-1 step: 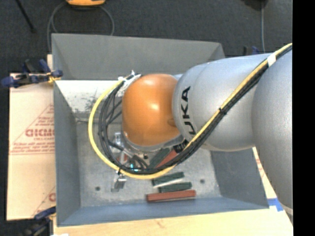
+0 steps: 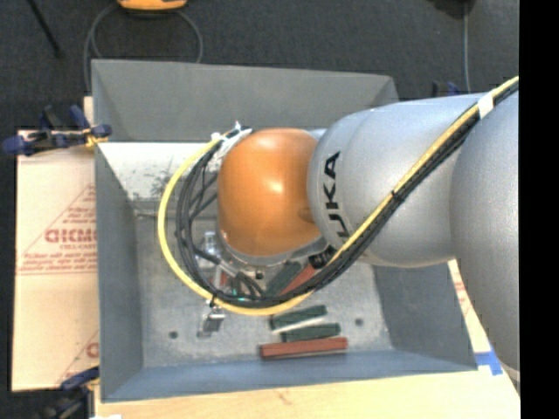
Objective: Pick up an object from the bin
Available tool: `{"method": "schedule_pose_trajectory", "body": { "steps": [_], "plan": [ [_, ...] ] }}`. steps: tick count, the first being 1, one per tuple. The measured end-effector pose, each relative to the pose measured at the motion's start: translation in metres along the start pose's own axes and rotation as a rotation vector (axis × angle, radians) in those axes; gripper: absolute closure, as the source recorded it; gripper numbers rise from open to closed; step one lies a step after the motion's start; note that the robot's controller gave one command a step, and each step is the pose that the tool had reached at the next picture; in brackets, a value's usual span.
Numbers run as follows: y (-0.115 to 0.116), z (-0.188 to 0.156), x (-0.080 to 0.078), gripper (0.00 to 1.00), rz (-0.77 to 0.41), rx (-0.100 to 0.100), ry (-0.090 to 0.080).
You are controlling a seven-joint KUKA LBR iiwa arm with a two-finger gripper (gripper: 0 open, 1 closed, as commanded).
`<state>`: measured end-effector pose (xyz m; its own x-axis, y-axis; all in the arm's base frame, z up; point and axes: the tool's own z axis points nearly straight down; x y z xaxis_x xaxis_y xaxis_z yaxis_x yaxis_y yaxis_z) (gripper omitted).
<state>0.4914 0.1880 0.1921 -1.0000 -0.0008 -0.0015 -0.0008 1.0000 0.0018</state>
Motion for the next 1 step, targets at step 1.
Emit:
{"method": "schedule_pose_trajectory", "body": {
  "steps": [1],
  "plan": [
    [-0.025, 0.0448, -0.0574, 0.0, -0.031, -0.001, -0.01]
  ]
}}
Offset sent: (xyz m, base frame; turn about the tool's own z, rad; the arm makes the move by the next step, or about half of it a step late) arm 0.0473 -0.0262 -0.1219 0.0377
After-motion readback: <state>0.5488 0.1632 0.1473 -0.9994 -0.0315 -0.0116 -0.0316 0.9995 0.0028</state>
